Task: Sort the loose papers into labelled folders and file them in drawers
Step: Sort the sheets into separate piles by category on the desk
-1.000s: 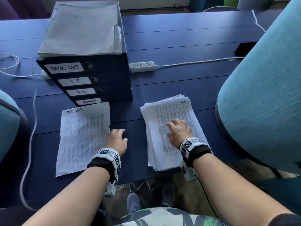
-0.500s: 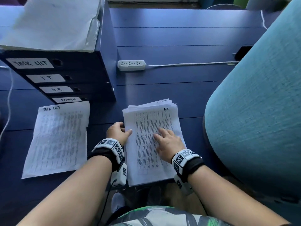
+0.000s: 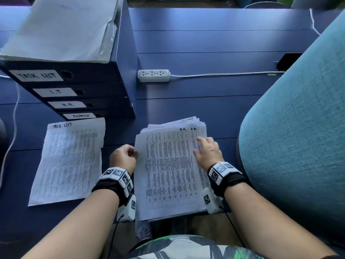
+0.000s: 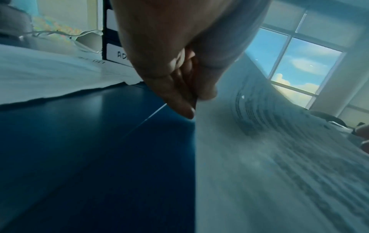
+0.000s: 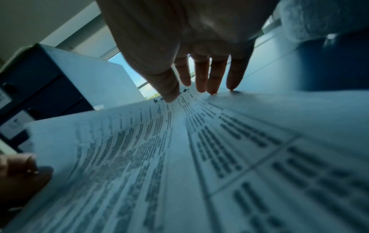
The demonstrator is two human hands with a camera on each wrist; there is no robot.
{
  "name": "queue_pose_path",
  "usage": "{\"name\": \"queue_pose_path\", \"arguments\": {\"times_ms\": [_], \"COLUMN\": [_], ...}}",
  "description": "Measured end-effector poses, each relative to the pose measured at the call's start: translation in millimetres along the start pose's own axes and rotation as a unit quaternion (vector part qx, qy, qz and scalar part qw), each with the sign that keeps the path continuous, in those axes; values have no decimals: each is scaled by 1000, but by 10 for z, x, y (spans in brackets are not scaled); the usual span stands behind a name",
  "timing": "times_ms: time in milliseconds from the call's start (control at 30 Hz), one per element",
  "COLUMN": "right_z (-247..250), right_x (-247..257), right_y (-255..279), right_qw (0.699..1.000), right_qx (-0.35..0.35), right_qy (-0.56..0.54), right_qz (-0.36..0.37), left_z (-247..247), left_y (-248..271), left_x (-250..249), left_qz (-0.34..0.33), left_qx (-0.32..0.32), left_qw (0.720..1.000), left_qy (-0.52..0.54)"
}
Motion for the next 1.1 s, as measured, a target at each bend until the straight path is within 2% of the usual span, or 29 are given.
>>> {"name": "queue_pose_path", "arguments": {"times_ms": [67, 133, 233, 300, 367, 433, 600, 800, 900, 1100], "right_z": [-21, -40, -41, -69, -54, -22, 55, 70, 59, 32], "right_x": [-10, 9, 21, -14, -72, -121, -155, -198, -227, -165], "right_y": [-34, -51, -44, -35, -42, -45, -13, -14, -31, -7], "right_qw": [999, 995, 973, 962, 969, 978, 978, 973, 967, 956], "right_qx": [-1, -3, -9, -7, -21, -29, -50, -88, -72, -37], "right_qy": [-36, -79, -197, -234, -208, -167, -156, -163, -182, -226], "right_qz": [-34, -59, -117, -140, -135, -123, -131, -136, -162, -182], "left_z": [37, 33, -16, -87, -148, -193, -269, -217, -153, -144], "left_y": [-11, 12, 46, 46, -18, -82, -101, -115, -139, -186], "left_x": [68, 74, 43, 25, 35, 15, -153, -111, -77, -2], "left_qz": [19, 51, 58, 78, 80, 53, 41, 47, 29, 9], "left_qx": [14, 64, 127, 153, 117, 80, 58, 39, 10, 21], "left_qw": [998, 987, 975, 969, 980, 990, 996, 997, 997, 998], "left_qy": [58, 141, 173, 177, 140, 106, 51, 43, 65, 53]}}
Point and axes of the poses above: each hand's wrist, its own y-axis away from the middle knuckle, its own z-axis out of the back of the hand, x = y × z, the point moved 3 cm from there along -y, towards the middle knuckle, and after that the axes turned 15 degrees about -x, right-handed, at the moved point
